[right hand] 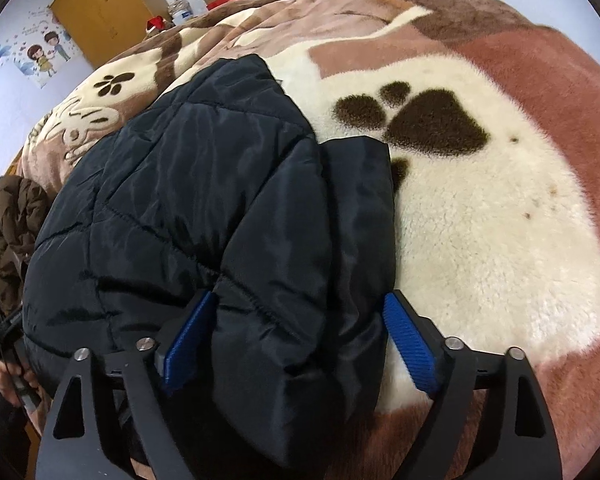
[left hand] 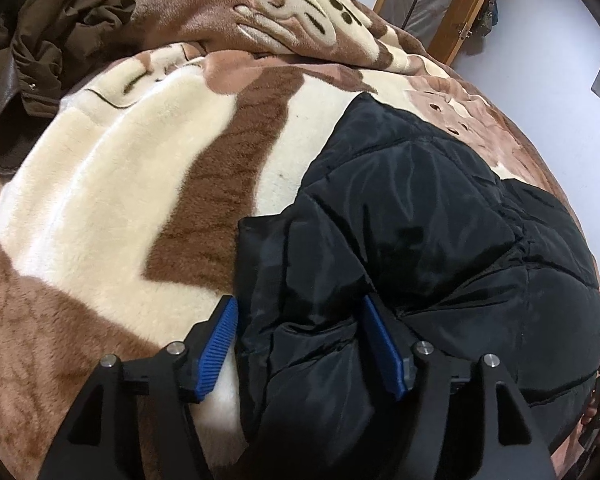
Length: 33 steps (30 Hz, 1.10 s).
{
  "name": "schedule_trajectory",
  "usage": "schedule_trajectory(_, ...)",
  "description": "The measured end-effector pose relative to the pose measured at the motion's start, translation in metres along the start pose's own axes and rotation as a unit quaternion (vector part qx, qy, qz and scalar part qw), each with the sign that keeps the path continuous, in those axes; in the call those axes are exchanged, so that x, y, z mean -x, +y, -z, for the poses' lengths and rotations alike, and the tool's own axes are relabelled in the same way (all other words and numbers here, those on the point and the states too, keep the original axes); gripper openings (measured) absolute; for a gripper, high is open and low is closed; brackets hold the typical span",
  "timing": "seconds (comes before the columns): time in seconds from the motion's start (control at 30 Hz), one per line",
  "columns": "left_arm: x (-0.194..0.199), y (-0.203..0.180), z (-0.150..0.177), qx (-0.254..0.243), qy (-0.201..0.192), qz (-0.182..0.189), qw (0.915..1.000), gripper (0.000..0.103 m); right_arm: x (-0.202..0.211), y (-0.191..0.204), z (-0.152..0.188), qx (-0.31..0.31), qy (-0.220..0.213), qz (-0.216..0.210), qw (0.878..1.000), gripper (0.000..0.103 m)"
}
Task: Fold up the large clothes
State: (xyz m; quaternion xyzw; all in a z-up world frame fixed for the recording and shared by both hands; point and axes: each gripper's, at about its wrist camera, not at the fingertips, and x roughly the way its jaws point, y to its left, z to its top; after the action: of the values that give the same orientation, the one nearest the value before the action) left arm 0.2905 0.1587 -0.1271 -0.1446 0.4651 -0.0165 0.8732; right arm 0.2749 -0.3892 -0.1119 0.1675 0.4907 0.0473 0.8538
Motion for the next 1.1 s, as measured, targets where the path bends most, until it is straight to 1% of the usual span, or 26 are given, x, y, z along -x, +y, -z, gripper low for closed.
schedule_trajectory(0.13,-0.012,0.001,-0.007,0.008,0.008,0.013,0.9998,0.075,-0.011,-0.003,-0.007,-0.016,0.005,-0.023,1.0,0.089)
schedule_trajectory(0.27,-0.022,0.014,-0.006,0.041,0.021,0.057,0.9973,0.078,-0.015,-0.003,-0.009,-0.017,0.012,-0.036,0.999,0.088)
schedule_trajectory(0.3,-0.021,0.017,-0.004,0.051,0.022,0.067,0.9962,0.078,-0.014,-0.004,-0.008,-0.018,0.014,-0.041,0.999,0.087)
schedule_trajectory(0.37,-0.019,0.02,0.005,0.06,0.021,0.076,0.9951,0.078,-0.012,-0.004,-0.005,-0.017,0.017,-0.053,0.998,0.077)
schedule_trajectory(0.43,-0.016,0.02,0.013,0.06,0.021,0.082,0.9946,0.078,-0.009,-0.003,-0.001,-0.007,0.021,-0.06,0.998,0.072)
schedule_trajectory(0.53,-0.02,0.025,0.017,0.077,0.027,0.103,0.9913,0.077,-0.014,-0.005,-0.003,-0.011,0.027,-0.073,0.997,0.07)
schedule_trajectory(0.6,-0.027,0.021,0.01,0.076,0.034,0.107,0.9908,0.077,-0.021,-0.006,-0.008,-0.015,0.033,-0.079,0.996,0.07)
schedule_trajectory(0.7,-0.036,0.011,-0.001,0.059,0.042,0.099,0.9924,0.077,-0.028,-0.006,-0.013,-0.022,0.038,-0.087,0.995,0.07)
schedule_trajectory(0.73,-0.038,0.008,-0.003,0.055,0.044,0.095,0.993,0.077,-0.03,-0.007,-0.014,-0.024,0.039,-0.09,0.995,0.069)
schedule_trajectory(0.77,-0.038,0.005,-0.004,0.049,0.046,0.091,0.9936,0.077,-0.029,-0.007,-0.013,-0.023,0.039,-0.092,0.995,0.065)
schedule_trajectory(0.8,-0.037,0.003,-0.004,0.045,0.044,0.089,0.994,0.074,-0.026,-0.006,-0.013,-0.025,0.036,-0.096,0.994,0.062)
schedule_trajectory(0.83,-0.034,0.0,-0.003,0.041,0.041,0.088,0.9944,0.068,-0.023,-0.004,-0.012,-0.024,0.034,-0.096,0.995,0.054)
schedule_trajectory(0.87,-0.031,-0.002,-0.002,0.035,0.036,0.086,0.995,0.064,-0.019,0.0,-0.011,-0.019,0.031,-0.092,0.995,0.047)
schedule_trajectory(0.9,-0.027,-0.005,-0.001,0.026,0.031,0.079,0.996,0.057,-0.015,0.004,-0.011,-0.013,0.029,-0.087,0.996,0.045)
schedule_trajectory(0.93,-0.023,-0.009,0.0,0.017,0.028,0.071,0.9969,0.049,-0.011,0.007,-0.011,-0.009,0.027,-0.082,0.996,0.04)
schedule_trajectory(0.97,-0.018,-0.013,-0.001,0.008,0.026,0.062,0.9977,0.045,-0.009,0.01,-0.011,-0.007,0.026,-0.079,0.997,0.036)
schedule_trajectory(1.03,-0.006,-0.02,-0.003,-0.006,0.019,0.046,0.9988,0.034,0.003,0.016,-0.012,0.001,0.018,-0.07,0.997,0.031)
schedule_trajectory(1.1,0.011,-0.024,-0.005,-0.013,0.005,0.042,0.999,0.03,0.018,0.024,-0.012,0.009,0.007,-0.065,0.998,0.027)
